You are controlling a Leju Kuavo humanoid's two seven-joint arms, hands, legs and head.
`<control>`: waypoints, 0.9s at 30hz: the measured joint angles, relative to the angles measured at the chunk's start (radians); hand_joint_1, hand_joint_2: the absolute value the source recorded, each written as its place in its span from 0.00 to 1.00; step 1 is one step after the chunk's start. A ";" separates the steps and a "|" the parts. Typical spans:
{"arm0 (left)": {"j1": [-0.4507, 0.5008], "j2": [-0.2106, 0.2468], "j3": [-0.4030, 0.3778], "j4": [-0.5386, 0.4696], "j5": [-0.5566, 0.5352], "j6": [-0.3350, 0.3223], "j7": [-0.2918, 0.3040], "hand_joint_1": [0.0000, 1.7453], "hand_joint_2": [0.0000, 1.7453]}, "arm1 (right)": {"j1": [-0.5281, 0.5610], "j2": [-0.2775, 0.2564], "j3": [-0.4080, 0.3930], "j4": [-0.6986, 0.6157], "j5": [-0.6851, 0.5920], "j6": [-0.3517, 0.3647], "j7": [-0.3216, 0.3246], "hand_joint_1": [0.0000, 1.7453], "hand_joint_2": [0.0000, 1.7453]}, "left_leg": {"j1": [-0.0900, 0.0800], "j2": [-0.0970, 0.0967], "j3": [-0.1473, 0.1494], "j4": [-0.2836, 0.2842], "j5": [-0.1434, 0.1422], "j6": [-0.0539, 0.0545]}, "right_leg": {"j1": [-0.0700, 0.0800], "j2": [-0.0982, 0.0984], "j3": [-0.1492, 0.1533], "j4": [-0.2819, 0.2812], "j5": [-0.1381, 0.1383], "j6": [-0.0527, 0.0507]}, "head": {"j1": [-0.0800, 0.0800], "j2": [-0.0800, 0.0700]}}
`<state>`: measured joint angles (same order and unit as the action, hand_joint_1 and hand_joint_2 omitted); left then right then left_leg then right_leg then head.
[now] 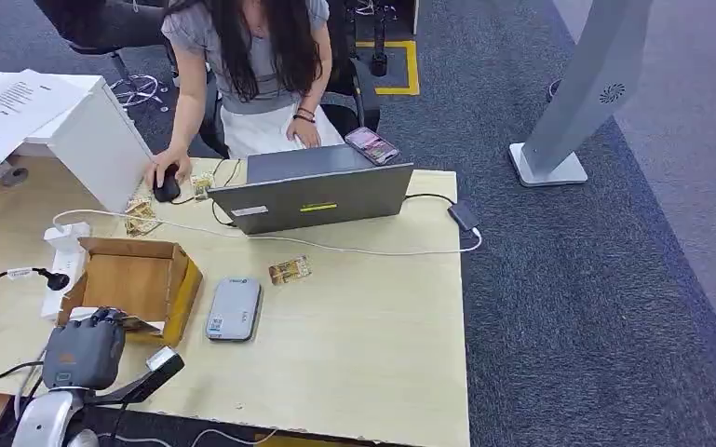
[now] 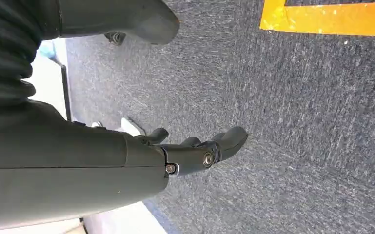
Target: Pass the card to the sensor for recognition and then transmit it.
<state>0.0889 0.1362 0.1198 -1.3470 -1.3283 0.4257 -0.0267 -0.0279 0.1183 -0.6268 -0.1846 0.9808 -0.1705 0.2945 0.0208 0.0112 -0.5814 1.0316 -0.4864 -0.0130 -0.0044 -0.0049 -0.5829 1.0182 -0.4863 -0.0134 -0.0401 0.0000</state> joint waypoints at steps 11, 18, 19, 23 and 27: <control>-0.014 0.000 0.000 -0.005 0.016 0.044 -0.019 1.00 1.00 | 0.000 0.000 -0.006 0.000 0.017 0.000 0.002 0.00 1.00 | 0.000 0.000 0.000 0.000 0.000 0.000 | 0.000 0.000 0.000 0.000 0.000 0.000 | 0.000 0.000; -0.025 0.000 0.000 -0.019 0.021 0.045 -0.019 1.00 1.00 | 0.000 0.000 -0.007 0.000 0.019 0.000 0.002 0.00 1.00 | 0.000 0.000 0.000 0.000 0.000 0.000 | 0.000 0.000 0.000 0.000 0.000 0.000 | 0.000 0.000; -0.025 0.000 0.000 -0.019 0.021 0.045 -0.019 1.00 1.00 | 0.000 0.000 -0.007 0.000 0.019 0.000 0.002 0.00 1.00 | 0.000 0.000 0.000 0.000 0.000 0.000 | 0.000 0.000 0.000 0.000 0.000 0.000 | 0.000 0.000; -0.029 0.000 0.000 -0.034 0.038 0.047 -0.019 1.00 1.00 | 0.000 0.000 -0.009 0.000 0.025 0.000 -0.002 0.00 1.00 | 0.000 0.000 0.001 0.000 0.000 0.000 | 0.000 0.000 0.000 0.000 0.000 0.000 | 0.000 0.000; -0.064 0.001 -0.003 -0.076 0.048 0.037 -0.013 1.00 1.00 | -0.002 0.000 -0.016 0.000 0.034 0.000 -0.004 0.00 1.00 | 0.000 0.000 0.000 0.000 0.000 0.000 | 0.000 0.000 0.000 0.000 0.000 0.000 | 0.000 0.000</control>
<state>0.0249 0.1369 0.1167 -1.4233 -1.2806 0.4623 -0.0393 -0.0296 0.1179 -0.6424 -0.1846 1.0144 -0.1705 0.2903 0.0208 0.0109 -0.5809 1.0317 -0.4860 -0.0129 -0.0043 -0.0049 -0.5831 1.0183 -0.4861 -0.0135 -0.0400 0.0000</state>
